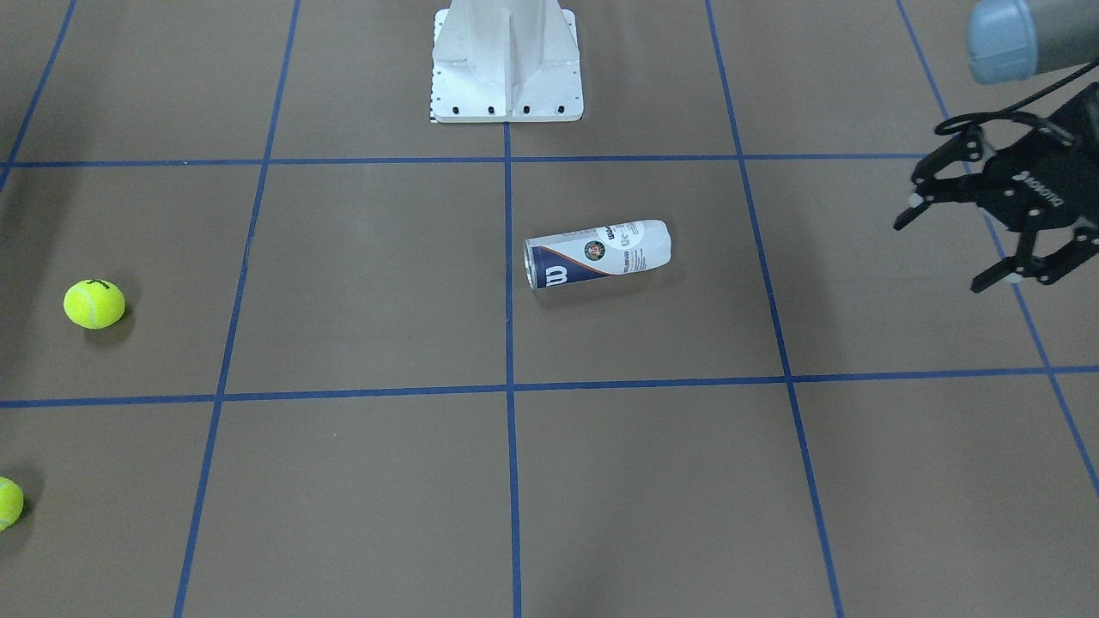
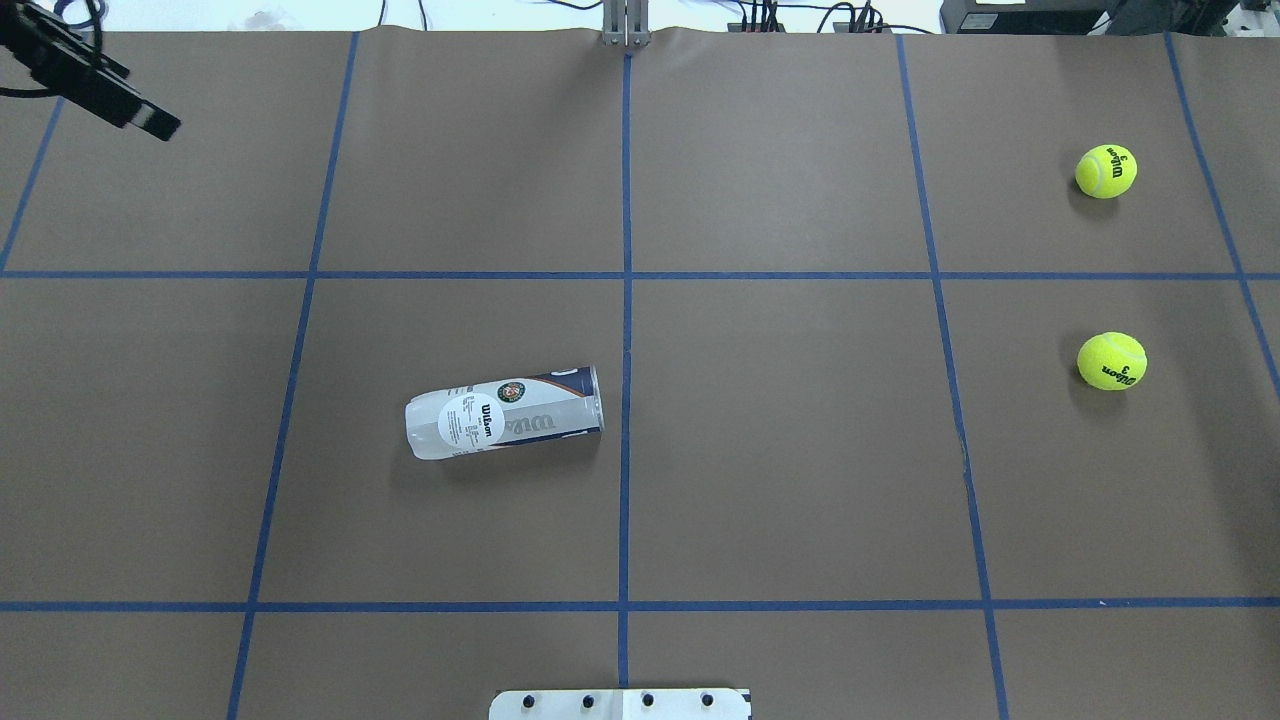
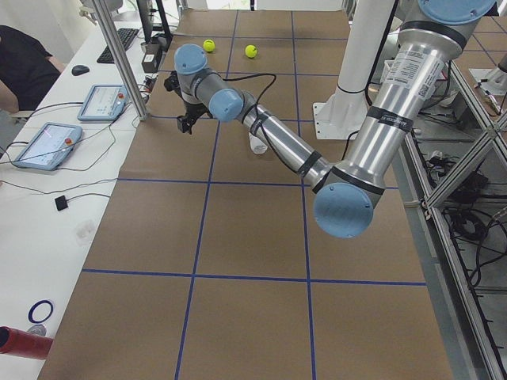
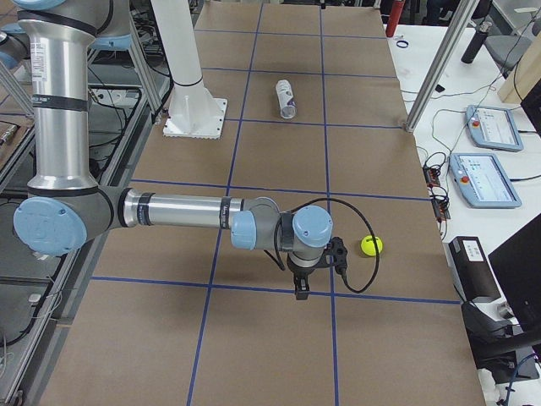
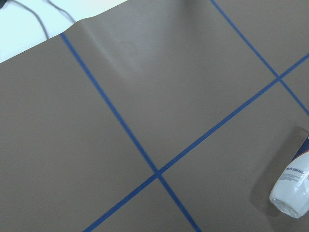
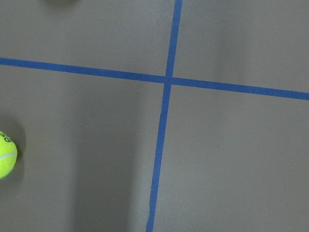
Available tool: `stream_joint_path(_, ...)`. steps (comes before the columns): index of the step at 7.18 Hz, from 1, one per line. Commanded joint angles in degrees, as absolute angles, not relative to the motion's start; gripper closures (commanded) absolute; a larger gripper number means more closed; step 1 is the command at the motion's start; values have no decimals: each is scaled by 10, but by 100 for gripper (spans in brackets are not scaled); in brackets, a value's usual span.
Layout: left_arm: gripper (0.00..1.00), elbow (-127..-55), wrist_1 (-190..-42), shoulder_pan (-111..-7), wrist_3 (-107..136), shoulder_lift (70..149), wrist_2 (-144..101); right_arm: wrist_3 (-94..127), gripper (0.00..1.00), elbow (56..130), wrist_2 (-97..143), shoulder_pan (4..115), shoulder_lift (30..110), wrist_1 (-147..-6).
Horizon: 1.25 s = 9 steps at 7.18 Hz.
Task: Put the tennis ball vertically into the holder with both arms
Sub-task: 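Move the left gripper over the lying white Wilson can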
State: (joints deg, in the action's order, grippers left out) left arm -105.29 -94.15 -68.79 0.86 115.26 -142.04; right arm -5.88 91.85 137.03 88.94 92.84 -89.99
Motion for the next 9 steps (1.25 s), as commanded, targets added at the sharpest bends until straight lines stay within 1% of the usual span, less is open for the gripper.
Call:
stream_joint_path(1, 1, -1050, -940, -589, -16, 1197, -1384, -59, 1, 914, 1375, 889, 930, -900)
stream_joint_path(2, 1, -1049, -933, -543, -31, 1214, -1362, -59, 1, 914, 1375, 889, 930, -900)
stream_joint_path(5, 1, -1045, -775, -436, -75, 1343, -1260, -60, 1, 913, 1375, 889, 930, -900)
stream_joint_path(6, 1, -1011, -760, -395, -76, 1386, -1196, -61, 1, 913, 1374, 889, 930, -899)
stream_joint_path(7, 1, -957, -760, -375, -76, 1421, -1172, -61, 1, 911, 1373, 889, 930, -899)
stream_joint_path(8, 1, -914, -763, -364, -78, 1446, -1169, -61, 1, 909, 1373, 889, 929, -898)
stream_joint_path(9, 1, -896, -766, -356, -82, 1449, -1169, -60, 1, 909, 1373, 889, 928, -898)
